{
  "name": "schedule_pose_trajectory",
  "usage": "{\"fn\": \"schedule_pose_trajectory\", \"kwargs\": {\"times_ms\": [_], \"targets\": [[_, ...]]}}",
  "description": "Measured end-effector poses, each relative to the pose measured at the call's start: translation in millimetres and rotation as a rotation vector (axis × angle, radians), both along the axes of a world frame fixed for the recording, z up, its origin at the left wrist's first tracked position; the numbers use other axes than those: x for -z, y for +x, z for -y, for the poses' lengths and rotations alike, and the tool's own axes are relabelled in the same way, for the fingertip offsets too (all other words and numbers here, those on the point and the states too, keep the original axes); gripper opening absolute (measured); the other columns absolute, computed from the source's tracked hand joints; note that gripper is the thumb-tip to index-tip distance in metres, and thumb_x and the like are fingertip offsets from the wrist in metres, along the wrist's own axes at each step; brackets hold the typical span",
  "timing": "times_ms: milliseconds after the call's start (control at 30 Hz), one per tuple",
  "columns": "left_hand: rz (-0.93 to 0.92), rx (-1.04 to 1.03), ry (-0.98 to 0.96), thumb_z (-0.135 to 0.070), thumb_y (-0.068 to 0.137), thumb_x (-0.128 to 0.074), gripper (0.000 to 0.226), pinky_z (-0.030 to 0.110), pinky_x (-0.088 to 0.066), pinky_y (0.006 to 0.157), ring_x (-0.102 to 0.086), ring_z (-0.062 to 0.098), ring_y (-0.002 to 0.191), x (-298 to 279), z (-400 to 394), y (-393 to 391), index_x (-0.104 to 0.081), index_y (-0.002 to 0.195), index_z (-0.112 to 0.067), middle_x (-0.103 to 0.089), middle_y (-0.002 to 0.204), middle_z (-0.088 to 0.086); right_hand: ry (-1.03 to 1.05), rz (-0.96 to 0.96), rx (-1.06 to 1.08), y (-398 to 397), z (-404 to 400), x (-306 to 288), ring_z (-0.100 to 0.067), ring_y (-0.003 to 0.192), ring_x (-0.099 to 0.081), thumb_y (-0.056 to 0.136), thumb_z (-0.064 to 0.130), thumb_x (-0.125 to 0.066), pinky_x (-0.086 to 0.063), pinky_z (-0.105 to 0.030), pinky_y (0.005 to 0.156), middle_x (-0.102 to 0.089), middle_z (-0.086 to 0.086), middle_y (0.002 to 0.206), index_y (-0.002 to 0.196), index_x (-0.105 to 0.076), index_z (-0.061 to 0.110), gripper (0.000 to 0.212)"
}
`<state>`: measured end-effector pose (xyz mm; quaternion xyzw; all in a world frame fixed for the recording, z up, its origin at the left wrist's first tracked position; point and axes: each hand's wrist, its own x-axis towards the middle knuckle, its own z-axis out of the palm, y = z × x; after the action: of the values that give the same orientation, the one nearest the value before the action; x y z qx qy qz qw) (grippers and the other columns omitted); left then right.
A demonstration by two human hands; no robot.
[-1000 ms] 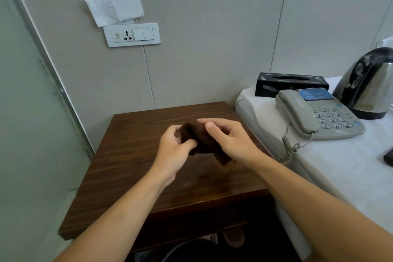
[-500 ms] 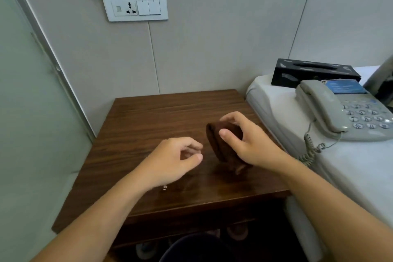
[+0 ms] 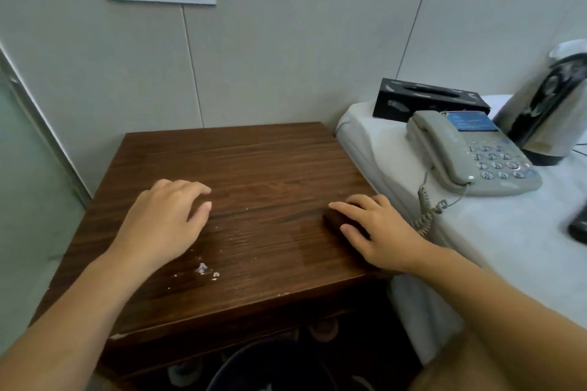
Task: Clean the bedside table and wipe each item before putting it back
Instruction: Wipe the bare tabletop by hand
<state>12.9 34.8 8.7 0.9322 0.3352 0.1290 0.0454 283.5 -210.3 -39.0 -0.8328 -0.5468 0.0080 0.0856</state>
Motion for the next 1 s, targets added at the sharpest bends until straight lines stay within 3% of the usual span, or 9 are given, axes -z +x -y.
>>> {"fn": "schedule_pose_trajectory", "kwargs": {"times_ms": [100,200,333,500,567,667,767,900,1000], "targets": [[0.046,0.018,0.015,-0.040,0.101,-0.057,0.037,0.047,-0.049,0.102,-0.054,0.022,0.130,-5,6,-7,-0.065,0.135,-0.027,-0.068,0.132,-0.006,0.054,0.055,0.122,-28,39,8,-0.032,0.107,-0.051,0.097,0.058,-0.033,-0.050,-0.046,0.096,-0.055,0.002,0.139,0.149,-0.049,0.034,0.060],[0.079,0.045,0.023,-0.038,0.099,-0.061,0.034,0.048,-0.050,0.097,-0.057,0.024,0.125,-4,8,-11,-0.069,0.129,-0.026,-0.071,0.125,-0.006,0.003,0.024,0.184,-25,37,10,-0.037,0.116,-0.053,0.100,0.052,-0.034,-0.048,-0.048,0.101,-0.050,0.001,0.147,0.153,-0.044,0.032,0.058],[0.041,0.051,0.021,-0.040,0.098,-0.062,0.036,0.046,-0.050,0.097,-0.057,0.022,0.125,2,5,-11,-0.068,0.131,-0.026,-0.069,0.128,-0.007,-0.011,-0.011,0.264,14,-11,12,-0.042,0.133,-0.046,0.107,0.041,-0.040,-0.044,-0.052,0.107,-0.040,-0.006,0.158,0.156,-0.037,0.027,0.051],[0.006,-0.003,0.004,-0.041,0.102,-0.055,0.040,0.047,-0.048,0.101,-0.054,0.025,0.130,5,-10,-9,-0.062,0.138,-0.025,-0.065,0.136,-0.003,-0.038,-0.159,0.286,67,-89,-1,-0.036,0.152,-0.028,0.109,0.047,-0.033,-0.032,-0.052,0.121,-0.021,-0.007,0.170,0.162,-0.025,0.033,0.055],[-0.021,-0.022,-0.019,-0.042,0.103,-0.053,0.041,0.046,-0.047,0.105,-0.051,0.024,0.133,7,-14,-4,-0.059,0.141,-0.025,-0.062,0.141,-0.002,-0.047,-0.137,0.261,67,-99,-2,-0.034,0.152,-0.028,0.109,0.047,-0.034,-0.033,-0.051,0.120,-0.023,-0.006,0.170,0.162,-0.023,0.033,0.056],[-0.084,-0.040,-0.092,-0.045,0.104,-0.053,0.045,0.046,-0.044,0.110,-0.046,0.023,0.139,10,-21,4,-0.054,0.146,-0.027,-0.054,0.150,-0.002,0.029,-0.151,0.172,45,-76,-7,-0.031,0.144,-0.043,0.107,0.041,-0.045,-0.041,-0.047,0.115,-0.041,-0.005,0.161,0.158,-0.032,0.028,0.054],[-0.088,0.020,-0.219,-0.049,0.101,-0.058,0.051,0.048,-0.043,0.114,-0.044,0.023,0.141,7,-30,20,-0.051,0.148,-0.031,-0.048,0.155,-0.002,0.034,-0.164,0.101,13,-34,-6,-0.029,0.150,-0.035,0.107,0.037,-0.049,-0.026,-0.038,0.123,-0.037,-0.010,0.163,0.157,-0.037,0.025,0.053],[-0.226,0.160,-0.286,-0.058,0.095,-0.063,0.063,0.051,-0.040,0.115,-0.045,0.024,0.143,-5,-45,71,-0.045,0.152,-0.036,-0.045,0.158,-0.001,0.014,-0.134,0.036,-22,11,0,-0.029,0.157,-0.018,0.107,0.039,-0.045,-0.002,-0.023,0.123,-0.022,-0.011,0.169,0.162,-0.029,0.029,0.058],[-0.272,0.199,-0.320,-0.067,0.088,-0.067,0.073,0.051,-0.039,0.116,-0.043,0.025,0.144,-12,-60,117,-0.044,0.152,-0.038,-0.043,0.160,0.000,-0.025,-0.069,0.073,-21,13,7,-0.030,0.158,-0.010,0.108,0.044,-0.039,-0.003,-0.028,0.124,-0.016,-0.007,0.171,0.163,-0.023,0.031,0.059]]}}
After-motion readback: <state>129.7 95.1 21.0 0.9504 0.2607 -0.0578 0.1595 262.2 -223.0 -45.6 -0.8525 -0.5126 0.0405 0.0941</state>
